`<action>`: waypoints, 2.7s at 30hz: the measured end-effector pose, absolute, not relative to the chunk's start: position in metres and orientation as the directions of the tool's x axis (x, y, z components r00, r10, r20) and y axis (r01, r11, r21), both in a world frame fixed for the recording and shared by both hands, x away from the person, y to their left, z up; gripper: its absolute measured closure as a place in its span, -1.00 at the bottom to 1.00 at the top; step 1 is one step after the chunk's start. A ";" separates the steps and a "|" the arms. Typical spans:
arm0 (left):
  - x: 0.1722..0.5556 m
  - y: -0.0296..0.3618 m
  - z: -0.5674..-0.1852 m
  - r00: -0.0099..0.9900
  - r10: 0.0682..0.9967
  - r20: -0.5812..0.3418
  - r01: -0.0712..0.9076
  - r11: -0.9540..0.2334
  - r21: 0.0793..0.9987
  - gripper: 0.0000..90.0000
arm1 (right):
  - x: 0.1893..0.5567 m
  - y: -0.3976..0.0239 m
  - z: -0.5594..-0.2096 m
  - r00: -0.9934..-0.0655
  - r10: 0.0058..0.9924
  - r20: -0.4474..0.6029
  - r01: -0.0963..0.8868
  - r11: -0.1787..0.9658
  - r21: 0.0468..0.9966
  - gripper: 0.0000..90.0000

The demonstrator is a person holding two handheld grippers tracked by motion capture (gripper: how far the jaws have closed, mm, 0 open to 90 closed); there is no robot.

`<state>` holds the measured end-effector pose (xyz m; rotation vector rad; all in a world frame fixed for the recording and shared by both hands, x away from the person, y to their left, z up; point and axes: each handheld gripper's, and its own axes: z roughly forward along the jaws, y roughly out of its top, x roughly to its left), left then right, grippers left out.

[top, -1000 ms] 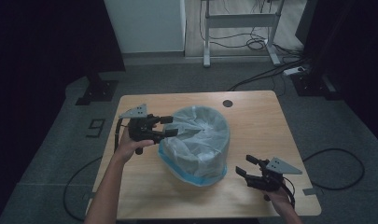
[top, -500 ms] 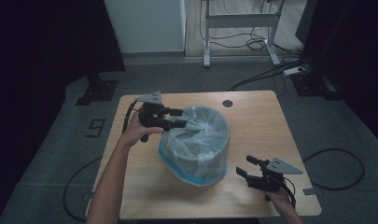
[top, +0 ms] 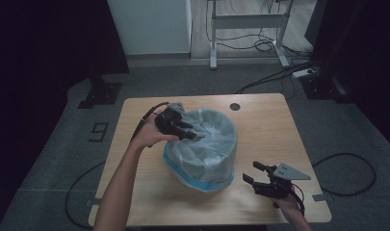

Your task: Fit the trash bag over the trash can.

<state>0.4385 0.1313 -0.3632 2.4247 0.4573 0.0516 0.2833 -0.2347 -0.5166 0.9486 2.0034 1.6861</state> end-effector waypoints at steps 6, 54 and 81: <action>0.436 0.122 -0.362 0.941 0.337 -0.031 0.296 -0.776 0.557 0.23 | 0.283 -0.234 -0.517 -0.714 0.685 0.145 0.266 0.074 0.961 -0.34; 0.417 0.065 -0.346 0.988 0.145 -0.042 0.137 -0.743 0.655 0.03 | 0.282 -0.233 -0.517 -0.715 0.685 0.138 0.269 0.087 0.959 -0.34; 0.412 0.035 -0.367 0.995 0.093 -0.035 0.098 -0.866 0.490 0.08 | 0.282 -0.236 -0.516 -0.711 0.689 0.140 0.272 0.086 0.959 -0.34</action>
